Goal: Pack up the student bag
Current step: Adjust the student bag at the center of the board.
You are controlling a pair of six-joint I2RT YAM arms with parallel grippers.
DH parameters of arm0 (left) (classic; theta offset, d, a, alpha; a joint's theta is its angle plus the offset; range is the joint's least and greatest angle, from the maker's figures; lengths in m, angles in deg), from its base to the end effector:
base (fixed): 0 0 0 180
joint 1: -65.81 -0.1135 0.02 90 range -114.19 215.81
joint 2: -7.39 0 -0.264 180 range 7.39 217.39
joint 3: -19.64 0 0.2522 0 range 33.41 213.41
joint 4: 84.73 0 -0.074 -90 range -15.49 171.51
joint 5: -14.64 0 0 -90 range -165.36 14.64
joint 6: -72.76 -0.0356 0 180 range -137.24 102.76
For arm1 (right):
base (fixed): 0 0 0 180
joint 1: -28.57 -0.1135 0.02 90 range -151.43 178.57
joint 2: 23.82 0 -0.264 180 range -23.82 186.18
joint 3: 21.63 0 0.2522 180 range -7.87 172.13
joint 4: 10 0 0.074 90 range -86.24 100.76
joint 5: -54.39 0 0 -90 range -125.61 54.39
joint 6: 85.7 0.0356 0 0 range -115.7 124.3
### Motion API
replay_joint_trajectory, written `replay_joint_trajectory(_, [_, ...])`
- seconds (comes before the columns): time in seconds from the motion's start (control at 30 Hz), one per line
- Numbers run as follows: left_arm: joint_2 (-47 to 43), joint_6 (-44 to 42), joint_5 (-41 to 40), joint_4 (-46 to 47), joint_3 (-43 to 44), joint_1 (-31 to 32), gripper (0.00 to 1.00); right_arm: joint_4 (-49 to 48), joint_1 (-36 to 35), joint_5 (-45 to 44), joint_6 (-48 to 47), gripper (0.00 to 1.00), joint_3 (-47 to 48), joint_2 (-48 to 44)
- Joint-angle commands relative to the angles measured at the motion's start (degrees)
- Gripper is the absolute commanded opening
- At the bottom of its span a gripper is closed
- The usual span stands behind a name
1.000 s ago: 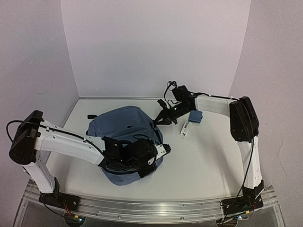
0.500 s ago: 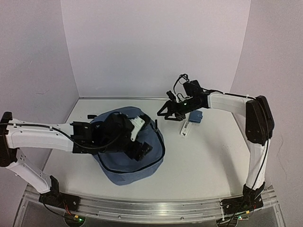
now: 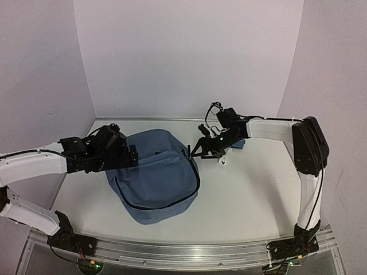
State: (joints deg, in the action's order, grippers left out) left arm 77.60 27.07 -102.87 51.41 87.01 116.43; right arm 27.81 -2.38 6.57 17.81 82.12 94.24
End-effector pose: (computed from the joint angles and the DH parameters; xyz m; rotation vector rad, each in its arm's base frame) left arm 0.1744 -0.1866 0.2726 -0.0957 2.2872 -0.2894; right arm 0.3738 0.2520 0.2049 -0.7154 2.4531 1.2332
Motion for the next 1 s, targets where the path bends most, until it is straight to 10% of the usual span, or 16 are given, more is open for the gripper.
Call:
replay_joint_trajectory(0.0, [-4.47, 14.74, 1.12, 0.03, -7.89, -3.52, 0.96, 2.21, -2.69, 2.67, -2.91, 0.65, -1.37, 1.46])
replay_joint_trajectory(0.27, [0.38, 13.03, 13.28, 16.76, -14.21, -9.63, 0.82, 2.18, -4.47, 6.86, -3.51, 0.3, -6.84, -0.01])
replay_joint_trajectory(0.43, [9.38, 6.85, 20.66, 24.64, -9.93, -14.8, 0.62, -0.98, -9.91, 8.41, -3.91, 0.27, -12.72, -4.12])
replay_joint_trajectory(0.63, [22.55, -0.89, 27.26, 26.98, 2.02, -20.0, 0.56, -4.45, -19.57, 6.83, -3.51, 0.39, -10.49, -3.01])
replay_joint_trajectory(0.97, [23.35, -10.58, 29.78, 19.45, 12.26, -26.31, 0.81, -3.71, -18.08, 6.51, -2.34, 0.73, -2.22, -8.26])
